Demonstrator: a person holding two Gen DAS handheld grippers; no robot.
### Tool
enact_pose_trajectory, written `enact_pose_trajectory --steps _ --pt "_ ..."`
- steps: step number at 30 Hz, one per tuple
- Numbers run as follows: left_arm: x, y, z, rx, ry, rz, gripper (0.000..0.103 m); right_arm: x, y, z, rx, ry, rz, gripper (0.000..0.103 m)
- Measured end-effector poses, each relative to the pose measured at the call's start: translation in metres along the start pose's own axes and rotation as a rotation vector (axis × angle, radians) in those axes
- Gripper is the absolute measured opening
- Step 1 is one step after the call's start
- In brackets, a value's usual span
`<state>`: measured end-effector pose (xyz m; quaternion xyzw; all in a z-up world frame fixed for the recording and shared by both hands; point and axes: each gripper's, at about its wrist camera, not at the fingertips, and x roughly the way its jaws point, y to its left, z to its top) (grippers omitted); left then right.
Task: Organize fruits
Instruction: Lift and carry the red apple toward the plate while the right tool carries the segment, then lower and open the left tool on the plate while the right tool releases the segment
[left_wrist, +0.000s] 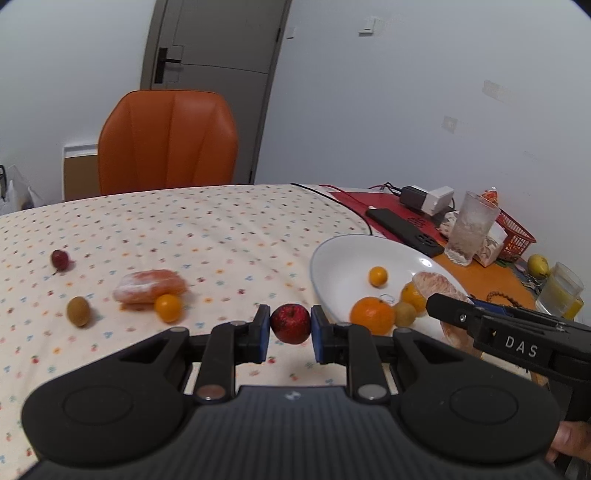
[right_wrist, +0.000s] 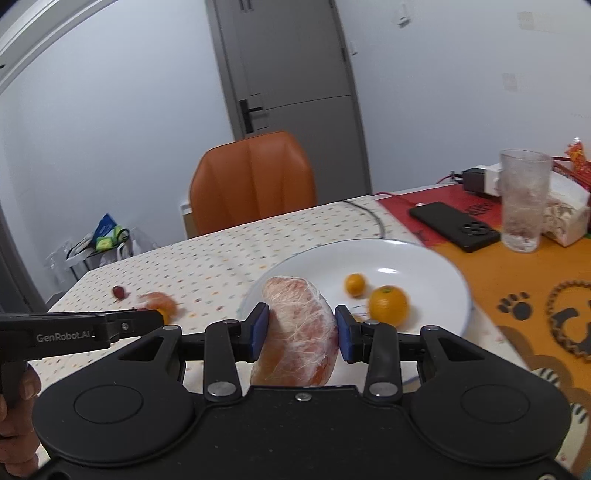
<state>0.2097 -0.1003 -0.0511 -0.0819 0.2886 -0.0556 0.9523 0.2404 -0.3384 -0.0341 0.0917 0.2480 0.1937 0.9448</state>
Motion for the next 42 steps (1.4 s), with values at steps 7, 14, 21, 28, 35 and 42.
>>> enact_pose_trajectory --steps 7,14,21,28,35,42 --pt "0.014 -0.011 0.007 0.025 0.011 -0.007 0.021 0.006 -0.03 0.003 0.026 -0.007 -0.074 0.037" --pt "0.031 -0.022 0.013 0.049 0.024 -0.012 0.021 0.016 -0.051 0.004 0.049 -0.006 -0.108 0.037" --pt "0.054 -0.034 0.019 0.072 0.051 -0.02 0.021 0.031 -0.068 0.009 0.065 -0.006 -0.145 0.037" --pt "0.073 -0.048 0.024 0.107 0.064 -0.025 0.021 0.026 -0.078 0.009 0.092 -0.048 -0.151 0.06" --pt "0.081 -0.052 0.03 0.105 0.055 -0.022 0.023 0.019 -0.084 0.004 0.128 -0.041 -0.107 0.069" --pt "0.075 -0.045 0.027 0.099 0.076 -0.005 0.028 0.016 -0.074 0.002 0.103 -0.052 -0.107 0.086"
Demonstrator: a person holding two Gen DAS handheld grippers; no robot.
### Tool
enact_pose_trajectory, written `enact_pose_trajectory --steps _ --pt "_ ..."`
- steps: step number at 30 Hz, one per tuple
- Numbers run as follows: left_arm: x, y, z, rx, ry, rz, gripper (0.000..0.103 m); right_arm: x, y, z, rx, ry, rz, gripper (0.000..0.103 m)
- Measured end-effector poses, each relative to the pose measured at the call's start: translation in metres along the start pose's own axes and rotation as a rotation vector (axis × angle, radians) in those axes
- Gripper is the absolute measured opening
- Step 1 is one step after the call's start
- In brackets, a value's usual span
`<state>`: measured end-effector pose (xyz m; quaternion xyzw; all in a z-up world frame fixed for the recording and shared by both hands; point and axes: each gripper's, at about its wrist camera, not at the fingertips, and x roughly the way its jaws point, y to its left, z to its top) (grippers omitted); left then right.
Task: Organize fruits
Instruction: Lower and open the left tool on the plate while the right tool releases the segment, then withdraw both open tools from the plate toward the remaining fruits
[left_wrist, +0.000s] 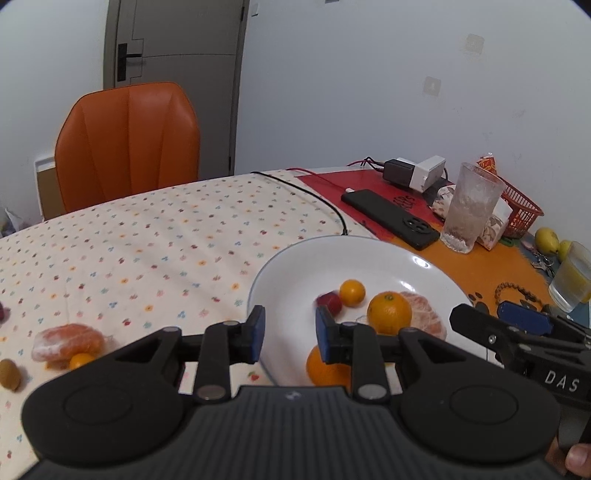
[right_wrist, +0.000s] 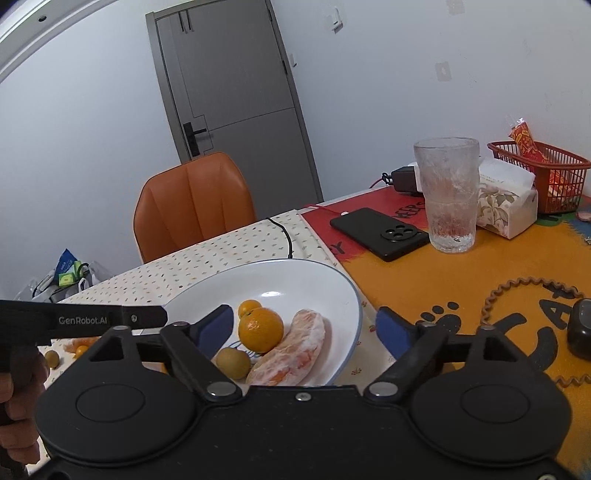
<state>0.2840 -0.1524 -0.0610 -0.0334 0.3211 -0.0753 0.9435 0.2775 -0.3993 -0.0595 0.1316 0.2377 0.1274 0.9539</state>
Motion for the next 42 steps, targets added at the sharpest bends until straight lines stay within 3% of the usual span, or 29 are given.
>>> enact_pose_trajectory --steps 2,5,7,9,15,27,35,42 --pt "-0.006 0.004 -0.002 -0.005 0.0 0.002 0.029 -0.001 0.002 -0.001 -0.002 0.002 0.0 0.088" --pt "-0.016 0.012 -0.003 -0.018 -0.003 0.014 0.041 -0.005 0.003 0.0 0.016 -0.009 -0.001 0.093" --pt "-0.024 0.017 -0.003 -0.029 -0.017 0.028 0.06 -0.009 0.005 0.001 0.029 -0.015 0.004 0.097" --pt "-0.031 0.022 -0.004 -0.032 -0.021 0.042 0.071 -0.012 0.008 0.001 0.031 -0.018 0.019 0.101" --pt "-0.048 0.036 -0.008 -0.04 -0.016 0.068 0.083 -0.014 0.016 -0.001 0.052 0.001 0.008 0.103" --pt "-0.08 0.071 -0.017 -0.125 0.006 0.137 0.09 -0.022 0.049 -0.002 0.009 0.021 0.056 0.103" --pt "-0.103 0.086 -0.02 -0.128 -0.029 0.17 0.103 -0.028 0.072 -0.001 -0.017 0.031 0.097 0.103" --pt "-0.122 0.102 -0.022 -0.144 -0.038 0.176 0.103 -0.032 0.093 -0.001 -0.058 0.034 0.101 0.103"
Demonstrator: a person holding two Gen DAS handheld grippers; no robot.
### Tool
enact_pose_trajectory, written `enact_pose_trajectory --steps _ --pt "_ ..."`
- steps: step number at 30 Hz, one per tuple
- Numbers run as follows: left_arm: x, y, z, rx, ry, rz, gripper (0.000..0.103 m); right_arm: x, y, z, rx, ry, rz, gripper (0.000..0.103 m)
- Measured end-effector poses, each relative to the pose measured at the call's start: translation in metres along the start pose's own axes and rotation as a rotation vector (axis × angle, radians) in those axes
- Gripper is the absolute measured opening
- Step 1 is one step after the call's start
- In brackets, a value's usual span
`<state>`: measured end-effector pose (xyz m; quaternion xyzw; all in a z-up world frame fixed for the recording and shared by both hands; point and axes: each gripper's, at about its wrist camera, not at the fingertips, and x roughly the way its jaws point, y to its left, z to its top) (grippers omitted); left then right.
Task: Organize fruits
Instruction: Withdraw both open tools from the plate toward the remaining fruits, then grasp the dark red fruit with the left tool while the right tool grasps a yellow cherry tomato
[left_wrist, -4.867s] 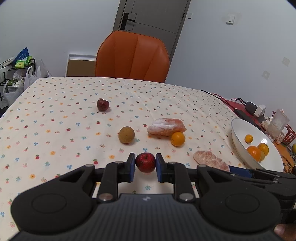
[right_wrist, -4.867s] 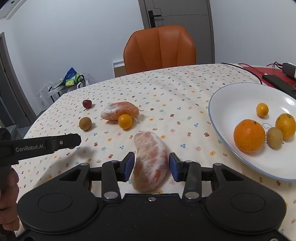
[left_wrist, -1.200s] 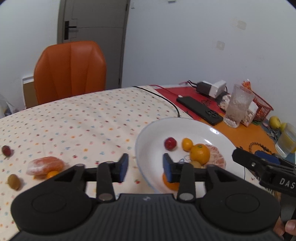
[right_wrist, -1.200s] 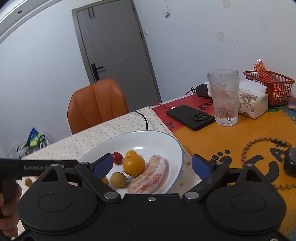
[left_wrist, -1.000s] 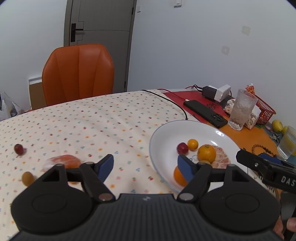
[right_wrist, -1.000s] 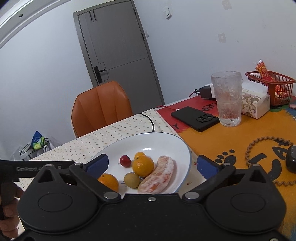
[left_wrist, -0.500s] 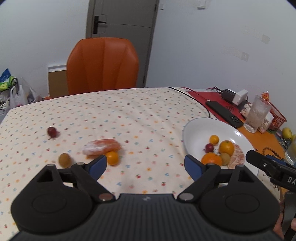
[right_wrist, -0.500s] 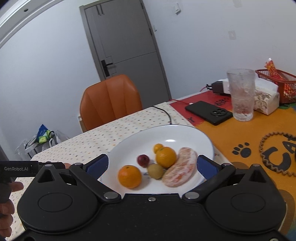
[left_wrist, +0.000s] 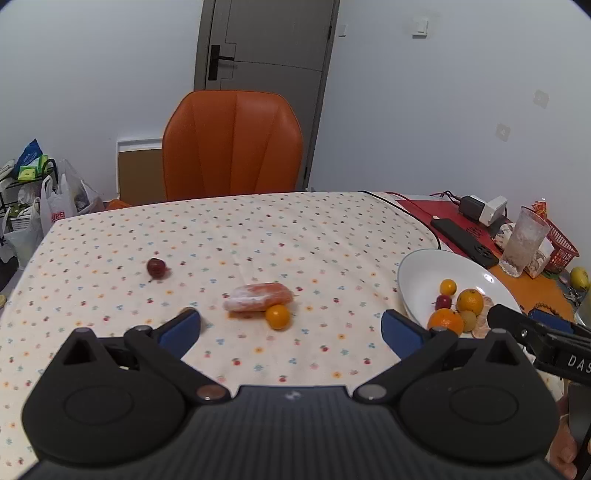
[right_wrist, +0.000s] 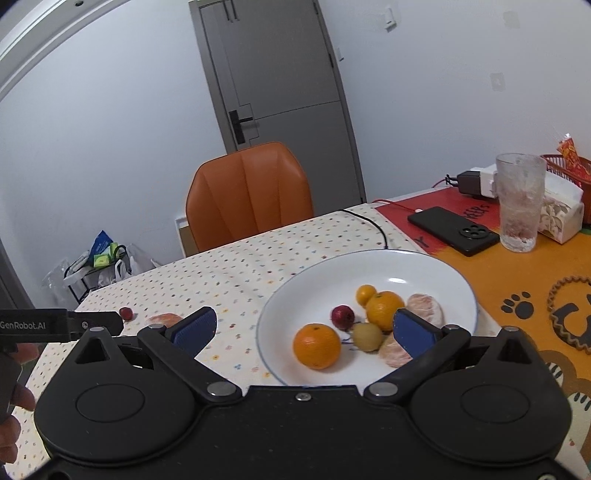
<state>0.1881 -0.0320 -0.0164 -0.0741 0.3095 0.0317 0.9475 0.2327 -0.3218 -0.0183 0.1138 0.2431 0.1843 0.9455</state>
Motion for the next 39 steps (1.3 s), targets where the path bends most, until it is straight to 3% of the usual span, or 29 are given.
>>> enact_pose_trajectory --steps 17,31,39 --pt "-0.037 0.065 0.013 -0.04 -0.074 0.036 0.103 0.011 0.053 0.004 -0.051 0.033 0.08 0.103" --pt "-0.034 0.112 0.023 -0.037 -0.104 0.123 0.102 0.045 0.09 0.01 -0.063 0.1 0.178 0.103" --pt "-0.022 0.132 0.018 -0.057 -0.111 0.126 0.098 0.064 0.112 0.007 -0.093 0.124 0.209 0.103"
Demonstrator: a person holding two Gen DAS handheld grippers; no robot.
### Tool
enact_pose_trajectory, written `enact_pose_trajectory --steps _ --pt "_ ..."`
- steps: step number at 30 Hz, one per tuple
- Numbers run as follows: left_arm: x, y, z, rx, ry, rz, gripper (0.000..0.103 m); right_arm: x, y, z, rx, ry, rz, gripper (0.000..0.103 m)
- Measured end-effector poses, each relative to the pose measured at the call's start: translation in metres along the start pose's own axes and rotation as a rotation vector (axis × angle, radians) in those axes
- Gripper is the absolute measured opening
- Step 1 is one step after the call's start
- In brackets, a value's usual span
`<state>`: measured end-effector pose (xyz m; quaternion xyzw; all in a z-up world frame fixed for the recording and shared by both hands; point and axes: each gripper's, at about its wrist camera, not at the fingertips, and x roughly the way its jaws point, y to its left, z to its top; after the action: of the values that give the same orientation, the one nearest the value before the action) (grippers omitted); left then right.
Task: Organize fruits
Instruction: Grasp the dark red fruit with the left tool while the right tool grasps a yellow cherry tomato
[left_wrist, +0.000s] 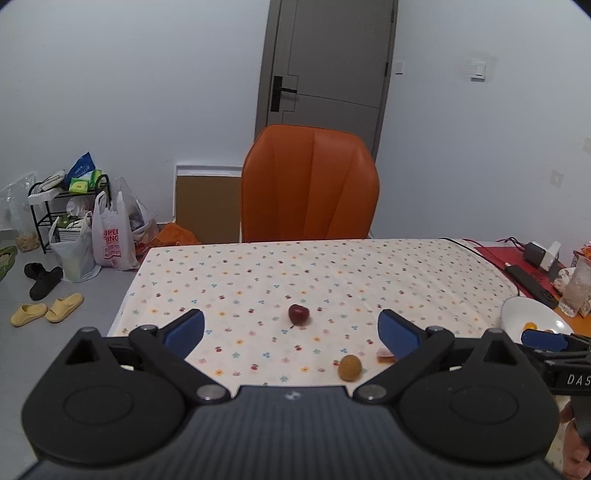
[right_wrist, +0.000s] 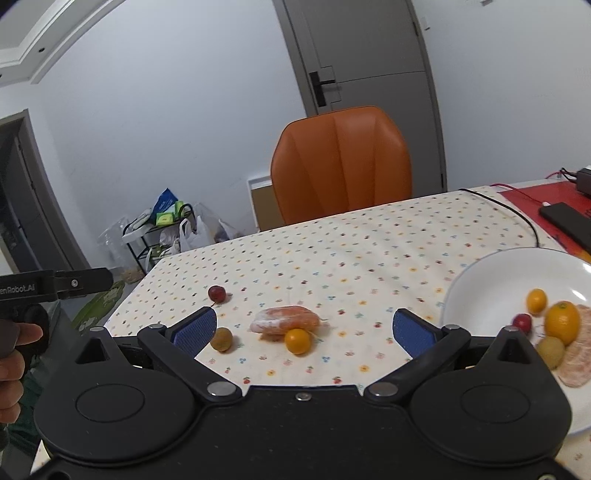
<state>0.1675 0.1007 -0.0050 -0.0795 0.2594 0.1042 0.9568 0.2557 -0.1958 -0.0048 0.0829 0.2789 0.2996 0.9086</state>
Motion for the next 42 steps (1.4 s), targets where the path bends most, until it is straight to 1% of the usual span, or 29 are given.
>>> enact_pose_trajectory --steps 2,4,9,13,14,19,23,26,27,28,30,34,39,42 --pt "0.005 0.004 -0.004 -0.005 0.007 -0.001 0.094 0.006 0.004 0.0 -0.016 0.007 -0.005 0.101" --pt "0.01 0.008 -0.007 -0.013 0.018 0.0 0.089 0.012 0.007 -0.002 -0.025 0.018 0.002 0.091" --pt "0.023 0.016 -0.011 -0.027 0.033 0.0 0.082 0.031 0.012 -0.006 -0.034 0.062 0.015 0.081" --pt "0.034 0.019 -0.011 -0.024 0.045 -0.003 0.078 0.045 0.015 -0.01 -0.049 0.092 0.024 0.07" --pt "0.038 0.019 -0.011 -0.018 0.051 -0.004 0.077 0.049 0.016 -0.01 -0.051 0.098 0.026 0.069" --pt "0.056 0.018 -0.007 0.013 0.07 0.0 0.075 0.067 0.015 -0.011 -0.05 0.132 0.025 0.057" --pt "0.075 0.018 -0.006 0.024 0.097 0.0 0.074 0.08 0.014 -0.013 -0.05 0.152 0.02 0.051" --pt "0.09 0.016 -0.006 0.034 0.113 -0.004 0.071 0.087 0.013 -0.016 -0.056 0.17 0.015 0.039" --pt "0.095 0.015 -0.006 0.037 0.118 -0.005 0.071 0.089 0.012 -0.017 -0.049 0.183 0.017 0.035" --pt "0.1 0.015 -0.007 0.038 0.124 -0.006 0.071 0.09 0.011 -0.018 -0.048 0.188 0.01 0.028" --pt "0.109 0.013 -0.007 0.041 0.134 -0.013 0.07 0.091 0.013 -0.019 -0.086 0.179 -0.018 0.022" --pt "0.126 0.008 -0.006 0.054 0.146 -0.025 0.067 0.089 0.005 -0.018 -0.061 0.175 0.004 0.022" --pt "0.146 0.0 -0.006 0.081 0.164 -0.042 0.065 0.086 -0.008 -0.012 -0.033 0.16 -0.023 0.022" --pt "0.158 -0.004 -0.007 0.106 0.168 -0.036 0.062 0.086 -0.015 -0.009 -0.027 0.154 -0.036 0.022"
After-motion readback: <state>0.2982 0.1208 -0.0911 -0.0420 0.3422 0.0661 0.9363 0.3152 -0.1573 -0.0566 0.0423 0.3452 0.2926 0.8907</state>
